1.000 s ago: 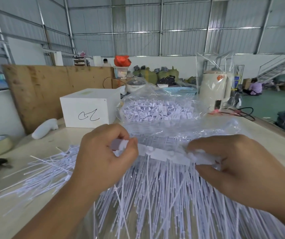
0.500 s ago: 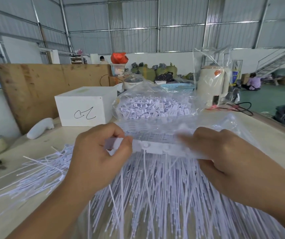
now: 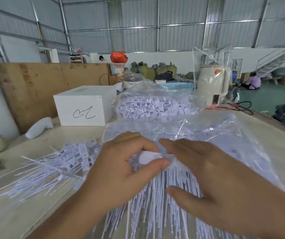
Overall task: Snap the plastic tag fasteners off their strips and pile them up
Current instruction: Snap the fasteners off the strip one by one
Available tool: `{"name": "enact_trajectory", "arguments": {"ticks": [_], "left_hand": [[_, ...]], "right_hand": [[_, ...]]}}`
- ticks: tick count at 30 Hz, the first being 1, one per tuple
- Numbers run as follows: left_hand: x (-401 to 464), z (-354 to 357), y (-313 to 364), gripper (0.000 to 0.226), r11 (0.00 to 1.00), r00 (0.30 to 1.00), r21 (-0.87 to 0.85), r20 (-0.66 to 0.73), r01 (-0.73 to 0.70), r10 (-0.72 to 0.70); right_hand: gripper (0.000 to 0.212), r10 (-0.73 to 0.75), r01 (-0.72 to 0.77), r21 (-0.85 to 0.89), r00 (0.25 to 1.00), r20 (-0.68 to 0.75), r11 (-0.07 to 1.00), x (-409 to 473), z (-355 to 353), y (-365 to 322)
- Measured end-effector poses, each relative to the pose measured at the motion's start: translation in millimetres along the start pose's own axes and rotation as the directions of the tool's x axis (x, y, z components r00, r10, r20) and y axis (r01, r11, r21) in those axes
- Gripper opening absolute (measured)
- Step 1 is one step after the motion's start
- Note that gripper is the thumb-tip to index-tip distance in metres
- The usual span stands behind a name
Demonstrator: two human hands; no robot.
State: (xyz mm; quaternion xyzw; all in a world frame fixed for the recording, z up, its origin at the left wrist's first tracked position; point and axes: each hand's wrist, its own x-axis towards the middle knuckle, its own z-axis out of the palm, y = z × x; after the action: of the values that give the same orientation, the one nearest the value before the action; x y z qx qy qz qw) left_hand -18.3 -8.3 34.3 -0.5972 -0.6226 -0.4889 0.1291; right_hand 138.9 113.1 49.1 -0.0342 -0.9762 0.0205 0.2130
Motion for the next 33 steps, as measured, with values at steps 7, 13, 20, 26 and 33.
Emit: {"name": "enact_trajectory", "arguments": {"ticks": [7, 13, 20, 26, 33], "left_hand": [[-2, -10, -12, 0.027, 0.967, 0.959, -0.103, 0.186, 0.235, -0.214], [3, -23, -20, 0.010, 0.814, 0.931, -0.495, 0.336, 0.305, -0.144], [-3, -17, -17, 0.032, 0.841, 0.847, -0.367, 0.499, 0.398, -0.183], [-4, 10, -13, 0.043, 0.832, 0.945, -0.459, 0.065, 0.312, -0.319], [-3, 10, -14, 0.044, 0.695, 0.872, -0.649, -0.096, 0.311, -0.480]], "right_hand": [[0.031, 0.156, -0.087, 0.413, 0.978, -0.137, 0.906, 6, 3, 19], [0.028, 0.120, -0.095, 0.367, 0.992, -0.046, 0.926, 2, 3, 27], [0.026, 0.110, -0.099, 0.413, 0.994, -0.003, 0.905, 1, 8, 20], [0.030, 0.240, -0.126, 0.399, 0.939, -0.248, 0.908, 8, 16, 4], [0.034, 0.439, -0.228, 0.464, 0.794, -0.420, 0.856, 13, 14, 11]]}}
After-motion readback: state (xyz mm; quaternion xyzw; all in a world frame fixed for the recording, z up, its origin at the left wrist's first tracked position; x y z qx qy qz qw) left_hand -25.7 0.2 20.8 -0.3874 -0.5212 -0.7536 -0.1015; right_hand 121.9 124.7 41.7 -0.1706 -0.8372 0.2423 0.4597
